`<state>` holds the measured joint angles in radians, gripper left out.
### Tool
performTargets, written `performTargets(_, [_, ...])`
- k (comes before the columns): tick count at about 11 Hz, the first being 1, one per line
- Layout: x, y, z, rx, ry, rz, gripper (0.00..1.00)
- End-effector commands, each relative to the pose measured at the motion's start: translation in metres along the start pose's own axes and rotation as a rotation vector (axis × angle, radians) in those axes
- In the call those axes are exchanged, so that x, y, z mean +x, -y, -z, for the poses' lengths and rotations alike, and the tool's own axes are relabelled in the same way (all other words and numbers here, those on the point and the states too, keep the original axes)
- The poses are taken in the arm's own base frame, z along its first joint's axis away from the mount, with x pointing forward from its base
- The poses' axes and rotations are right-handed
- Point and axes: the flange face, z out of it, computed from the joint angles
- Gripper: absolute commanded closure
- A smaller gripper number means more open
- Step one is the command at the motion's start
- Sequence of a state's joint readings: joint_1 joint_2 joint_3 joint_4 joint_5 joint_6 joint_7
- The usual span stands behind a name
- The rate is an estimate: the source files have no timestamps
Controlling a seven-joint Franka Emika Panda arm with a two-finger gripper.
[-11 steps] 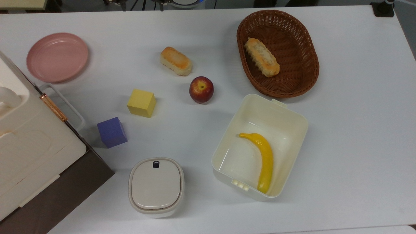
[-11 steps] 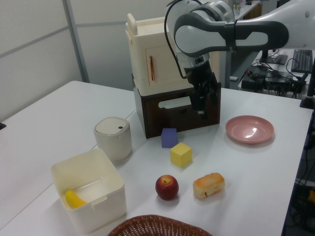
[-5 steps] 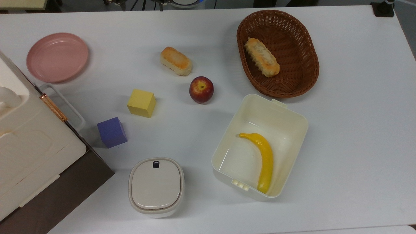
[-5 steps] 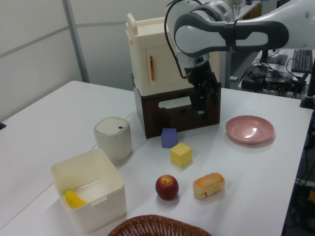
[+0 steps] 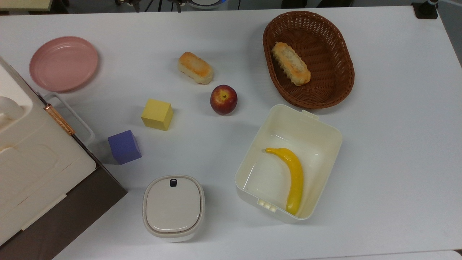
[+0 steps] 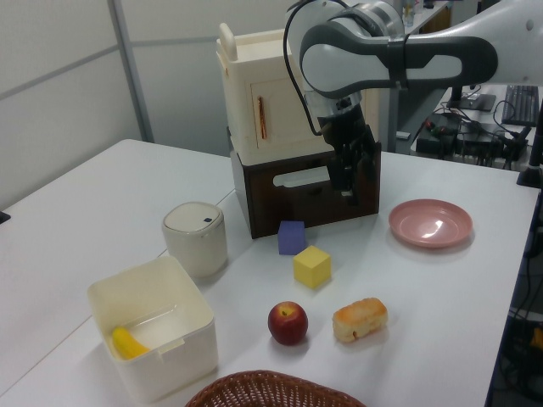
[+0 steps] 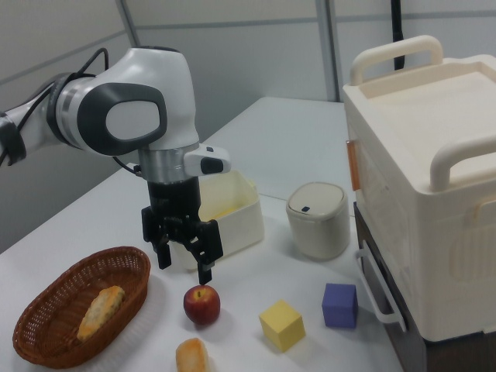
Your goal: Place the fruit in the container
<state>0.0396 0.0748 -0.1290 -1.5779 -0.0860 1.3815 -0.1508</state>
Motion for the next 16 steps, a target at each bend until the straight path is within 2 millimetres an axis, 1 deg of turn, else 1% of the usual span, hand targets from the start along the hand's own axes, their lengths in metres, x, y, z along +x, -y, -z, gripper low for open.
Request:
performTargets(1, [-0.005, 0.002, 0.0, -0.018, 0.018, -0.01, 0.0])
performTargets(4, [-0.006, 0.002, -0.003, -0.021, 0.029, -0.016, 0.0])
performTargets(8, [-0.009, -0.008, -0.003, -0.033, 0.043, -0.027, 0.0])
performTargets(16, [-0.008, -0.008, -0.002, -0.037, 0.036, -0.023, 0.0])
